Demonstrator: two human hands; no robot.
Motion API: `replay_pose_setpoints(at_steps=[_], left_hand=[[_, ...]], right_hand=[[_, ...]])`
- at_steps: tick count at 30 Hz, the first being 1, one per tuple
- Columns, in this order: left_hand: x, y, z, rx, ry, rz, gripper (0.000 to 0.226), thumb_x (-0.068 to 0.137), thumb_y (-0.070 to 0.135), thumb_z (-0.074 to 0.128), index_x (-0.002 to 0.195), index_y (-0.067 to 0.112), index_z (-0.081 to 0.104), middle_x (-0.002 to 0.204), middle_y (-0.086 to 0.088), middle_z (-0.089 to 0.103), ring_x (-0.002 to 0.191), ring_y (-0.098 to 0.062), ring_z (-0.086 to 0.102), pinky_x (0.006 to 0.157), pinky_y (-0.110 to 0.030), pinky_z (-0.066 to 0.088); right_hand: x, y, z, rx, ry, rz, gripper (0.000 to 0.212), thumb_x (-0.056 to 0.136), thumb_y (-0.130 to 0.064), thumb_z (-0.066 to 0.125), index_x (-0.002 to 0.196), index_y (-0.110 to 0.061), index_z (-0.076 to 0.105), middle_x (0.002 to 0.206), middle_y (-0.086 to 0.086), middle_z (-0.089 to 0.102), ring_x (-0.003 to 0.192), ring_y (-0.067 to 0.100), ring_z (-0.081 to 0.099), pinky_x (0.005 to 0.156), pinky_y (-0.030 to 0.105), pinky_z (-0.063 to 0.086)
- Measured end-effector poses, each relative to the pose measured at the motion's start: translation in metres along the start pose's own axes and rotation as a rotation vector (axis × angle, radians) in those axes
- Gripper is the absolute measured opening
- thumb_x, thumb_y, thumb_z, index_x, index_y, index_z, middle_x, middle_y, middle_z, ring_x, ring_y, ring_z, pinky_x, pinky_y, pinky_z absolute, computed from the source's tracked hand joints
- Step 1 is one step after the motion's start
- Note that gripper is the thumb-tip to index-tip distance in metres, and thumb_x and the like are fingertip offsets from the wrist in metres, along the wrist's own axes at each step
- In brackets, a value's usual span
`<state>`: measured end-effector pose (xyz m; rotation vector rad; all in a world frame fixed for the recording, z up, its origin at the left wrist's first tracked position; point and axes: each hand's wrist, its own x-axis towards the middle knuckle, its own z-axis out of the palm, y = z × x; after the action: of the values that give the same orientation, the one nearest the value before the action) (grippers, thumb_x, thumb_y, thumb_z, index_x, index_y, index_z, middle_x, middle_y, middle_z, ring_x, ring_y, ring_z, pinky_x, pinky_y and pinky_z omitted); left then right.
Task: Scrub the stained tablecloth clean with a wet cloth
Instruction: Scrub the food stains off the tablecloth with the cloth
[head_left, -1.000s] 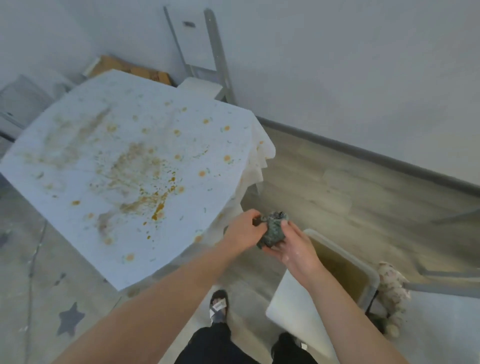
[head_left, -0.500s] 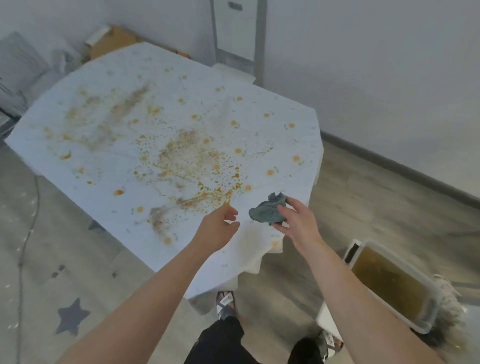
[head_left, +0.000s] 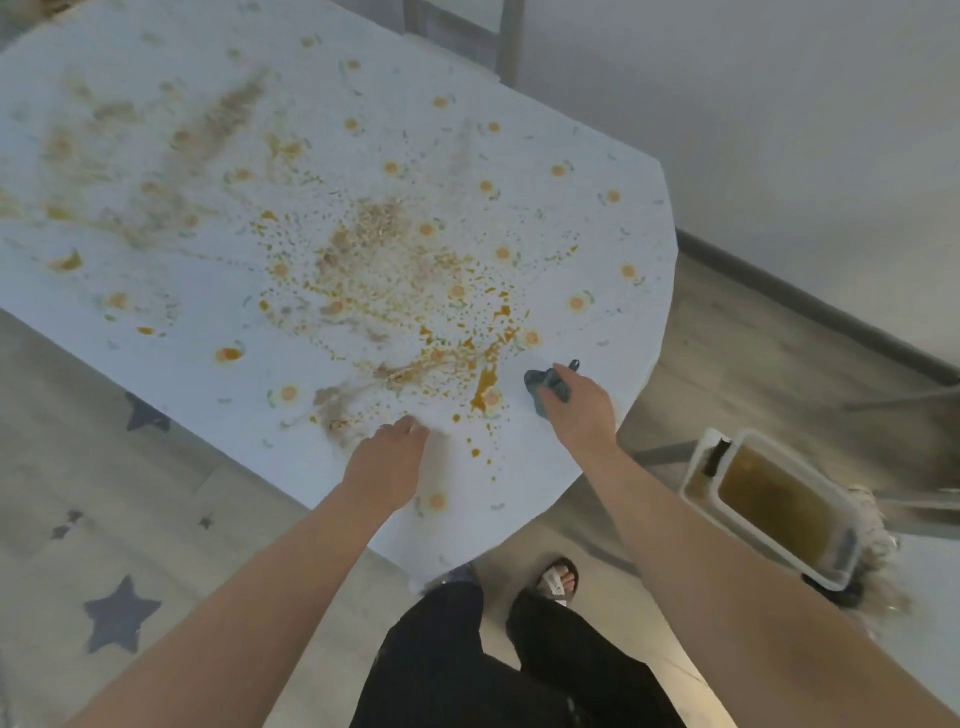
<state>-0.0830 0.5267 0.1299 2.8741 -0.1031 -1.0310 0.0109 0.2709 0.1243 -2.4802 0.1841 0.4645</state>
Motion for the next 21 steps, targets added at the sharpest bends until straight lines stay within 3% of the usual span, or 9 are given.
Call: replay_pose_setpoints(at_steps=[2,4,7,9,12,15,17,19,21], left_hand=[[-0.001,-0.005,0.013,0.059,0.006,0.032,0.058,0.095,0.008,0.059,0.149,0.012,0.037,0.158,-0.009,0.027,0.13,-0.03,0.046,0.092,-0.041,0.053],[-0.003,-0.01,0.024,0.094,-0.013,0.062,0.072,0.096,0.007,0.061,0.157,0.012,0.024,0.169,-0.01,0.008,0.147,-0.031,0.032,0.1,-0.04,0.051],[-0.006,-0.014,0.029,0.123,-0.008,0.091,0.085,0.095,0.01,0.063,0.163,0.015,0.012,0.172,-0.009,-0.005,0.155,-0.03,0.02,0.104,-0.038,0.05],[-0.005,-0.016,0.026,0.121,-0.02,0.102,0.088,0.094,0.008,0.064,0.163,0.017,0.011,0.173,-0.008,-0.007,0.154,-0.03,0.021,0.104,-0.037,0.051],[-0.003,-0.017,0.021,0.136,-0.056,0.114,0.093,0.092,0.007,0.065,0.164,0.018,0.007,0.172,-0.007,-0.01,0.154,-0.03,0.02,0.104,-0.038,0.05],[-0.003,-0.019,0.016,0.178,-0.074,0.126,0.096,0.091,0.006,0.066,0.164,0.018,0.006,0.172,-0.008,-0.011,0.154,-0.03,0.022,0.102,-0.039,0.052],[-0.002,-0.021,0.013,0.213,-0.084,0.142,0.094,0.09,0.005,0.065,0.162,0.018,0.007,0.171,-0.008,-0.01,0.153,-0.031,0.024,0.1,-0.041,0.053],[0.002,-0.021,0.011,0.221,-0.111,0.15,0.092,0.09,0.004,0.065,0.161,0.017,0.009,0.171,-0.008,-0.01,0.153,-0.031,0.024,0.096,-0.041,0.056],[0.005,-0.021,0.009,0.213,-0.131,0.15,0.091,0.09,0.003,0.064,0.161,0.018,0.009,0.171,-0.006,-0.011,0.154,-0.032,0.022,0.096,-0.042,0.056]], right_hand=[[0.012,0.009,0.01,-0.102,-0.02,0.007,0.042,0.096,-0.046,0.053,0.134,-0.031,0.06,0.113,0.005,0.067,0.09,0.024,0.064,0.066,0.03,0.052],[0.011,0.016,0.022,-0.184,-0.096,0.002,0.034,0.092,-0.051,0.055,0.121,-0.035,0.063,0.108,0.007,0.06,0.087,0.025,0.062,0.062,0.029,0.048],[-0.022,0.013,0.042,-0.263,-0.158,-0.093,0.039,0.093,-0.048,0.061,0.129,-0.033,0.058,0.116,0.004,0.048,0.101,0.025,0.055,0.078,0.032,0.048],[-0.055,0.009,0.062,-0.322,-0.226,-0.271,0.043,0.094,-0.045,0.062,0.134,-0.033,0.055,0.116,0.003,0.046,0.105,0.026,0.051,0.084,0.033,0.044],[-0.094,0.007,0.093,-0.386,-0.408,-0.623,0.041,0.095,-0.038,0.061,0.134,-0.029,0.054,0.113,0.006,0.047,0.1,0.029,0.052,0.076,0.034,0.043],[-0.072,0.001,0.083,-0.451,-0.475,-0.772,0.034,0.099,-0.043,0.048,0.131,-0.037,0.055,0.114,0.002,0.045,0.101,0.024,0.051,0.073,0.031,0.04],[-0.032,-0.004,0.062,-0.429,-0.321,-0.653,0.027,0.101,-0.049,0.041,0.126,-0.05,0.051,0.116,-0.007,0.042,0.106,0.018,0.048,0.077,0.028,0.041],[0.018,0.001,0.042,-0.355,-0.058,-0.292,0.029,0.103,-0.045,0.04,0.128,-0.043,0.054,0.115,-0.006,0.042,0.097,0.023,0.057,0.066,0.027,0.04],[0.052,0.005,0.031,-0.189,0.204,0.069,0.034,0.104,-0.031,0.043,0.136,-0.032,0.054,0.122,0.002,0.039,0.076,0.026,0.058,0.06,0.029,0.041]])
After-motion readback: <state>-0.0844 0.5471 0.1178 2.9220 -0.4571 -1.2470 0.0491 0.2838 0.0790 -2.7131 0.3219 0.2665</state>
